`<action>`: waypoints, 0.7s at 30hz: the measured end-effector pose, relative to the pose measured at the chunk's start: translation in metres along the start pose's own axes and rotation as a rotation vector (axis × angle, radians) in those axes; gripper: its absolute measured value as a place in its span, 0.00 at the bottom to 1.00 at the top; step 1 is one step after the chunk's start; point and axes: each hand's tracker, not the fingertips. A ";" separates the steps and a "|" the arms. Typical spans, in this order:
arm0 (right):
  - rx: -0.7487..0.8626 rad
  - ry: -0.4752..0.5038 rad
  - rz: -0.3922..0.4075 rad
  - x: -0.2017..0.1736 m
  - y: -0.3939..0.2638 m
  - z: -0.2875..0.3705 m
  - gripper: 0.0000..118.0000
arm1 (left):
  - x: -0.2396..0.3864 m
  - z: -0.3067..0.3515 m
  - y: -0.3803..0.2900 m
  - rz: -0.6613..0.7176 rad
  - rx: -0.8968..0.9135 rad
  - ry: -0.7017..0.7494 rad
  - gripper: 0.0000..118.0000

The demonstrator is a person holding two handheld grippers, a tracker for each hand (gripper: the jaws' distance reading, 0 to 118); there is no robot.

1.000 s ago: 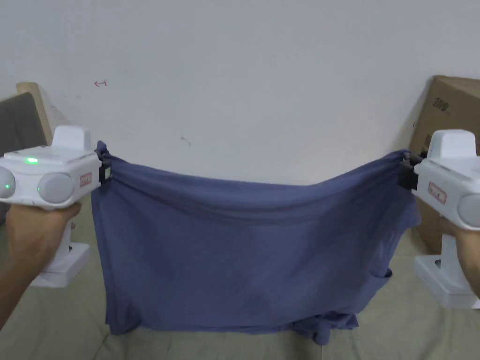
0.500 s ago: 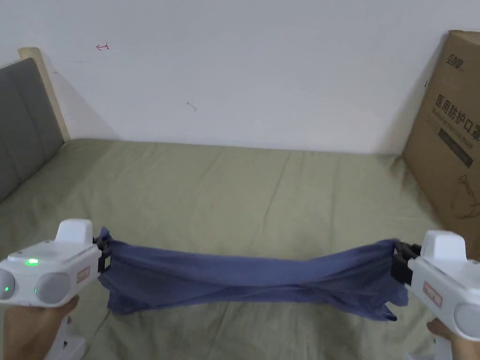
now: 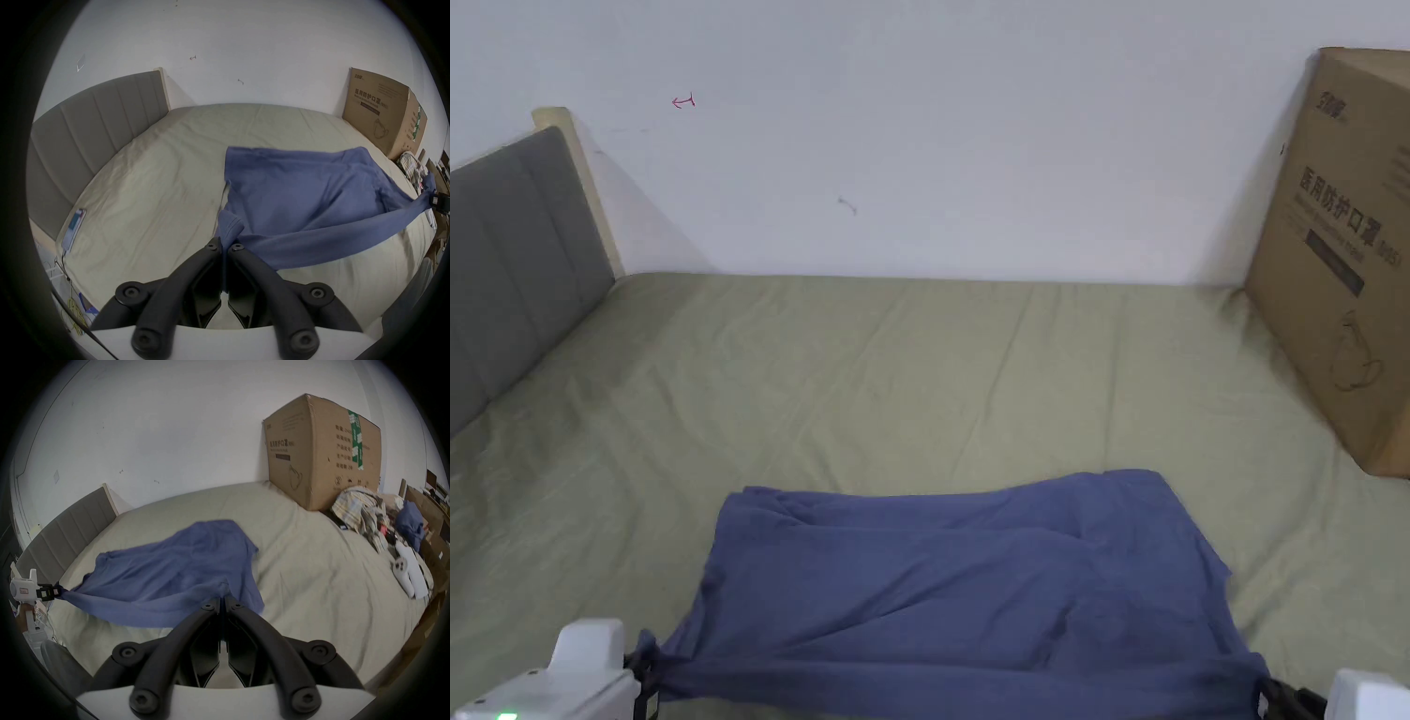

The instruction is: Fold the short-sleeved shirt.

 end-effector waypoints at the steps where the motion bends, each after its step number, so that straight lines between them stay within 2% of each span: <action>1: -0.010 0.000 -0.002 0.002 -0.009 0.006 0.01 | -0.001 0.003 -0.011 0.000 -0.011 0.004 0.00; 11: -0.109 -0.035 -0.024 -0.006 -0.073 0.041 0.01 | -0.008 0.014 -0.076 0.000 -0.101 0.010 0.00; 19: -0.357 -0.153 -0.059 -0.003 -0.102 -0.010 0.01 | 0.003 -0.009 -0.089 -0.052 -0.187 0.037 0.00; 21: -0.347 -0.162 -0.071 -0.006 -0.103 -0.013 0.02 | 0.003 -0.009 -0.087 -0.043 -0.191 0.048 0.03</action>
